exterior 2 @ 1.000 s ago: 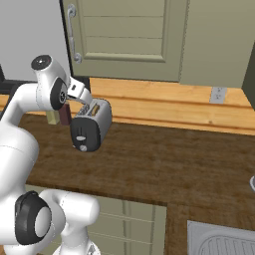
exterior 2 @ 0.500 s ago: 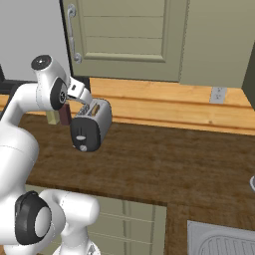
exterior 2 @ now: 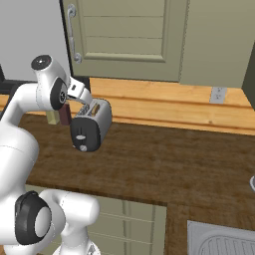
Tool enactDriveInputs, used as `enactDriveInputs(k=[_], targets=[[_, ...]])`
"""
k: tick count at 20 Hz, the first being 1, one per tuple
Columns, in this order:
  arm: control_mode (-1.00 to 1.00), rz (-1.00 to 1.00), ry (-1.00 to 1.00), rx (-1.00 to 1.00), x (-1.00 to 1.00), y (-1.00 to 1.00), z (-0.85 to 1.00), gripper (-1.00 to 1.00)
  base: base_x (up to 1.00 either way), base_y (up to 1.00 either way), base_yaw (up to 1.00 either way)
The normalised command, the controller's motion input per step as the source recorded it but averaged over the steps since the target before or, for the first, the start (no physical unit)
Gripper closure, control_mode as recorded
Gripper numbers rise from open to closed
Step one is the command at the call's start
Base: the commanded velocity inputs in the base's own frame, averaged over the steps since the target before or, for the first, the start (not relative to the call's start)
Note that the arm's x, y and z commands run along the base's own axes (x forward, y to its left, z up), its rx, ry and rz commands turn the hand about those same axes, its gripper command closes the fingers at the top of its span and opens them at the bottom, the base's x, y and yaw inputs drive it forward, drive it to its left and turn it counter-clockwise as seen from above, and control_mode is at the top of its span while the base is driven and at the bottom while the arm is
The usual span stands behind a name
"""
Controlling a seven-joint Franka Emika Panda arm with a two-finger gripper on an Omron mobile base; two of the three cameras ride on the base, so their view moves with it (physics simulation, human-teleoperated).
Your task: Start the toaster. Once the lever pops up, take the bread to the plate on the dining counter.
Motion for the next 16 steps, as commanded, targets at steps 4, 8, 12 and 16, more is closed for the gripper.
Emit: enactDriveInputs(k=[4, 8, 12, 16], targets=[[-1.00, 0.00, 0.00, 0.00, 0.00, 0.00, 0.00, -1.00, 0.00, 0.00, 0.00], [-1.00, 0.00, 0.00, 0.00, 0.00, 0.00, 0.00, -1.00, 0.00, 0.00, 0.00], [-1.00, 0.00, 0.00, 0.00, 0.00, 0.00, 0.00, -1.00, 0.00, 0.00, 0.00], [-1.00, 0.00, 0.00, 0.00, 0.00, 0.00, 0.00, -1.00, 0.00, 0.00, 0.00]])
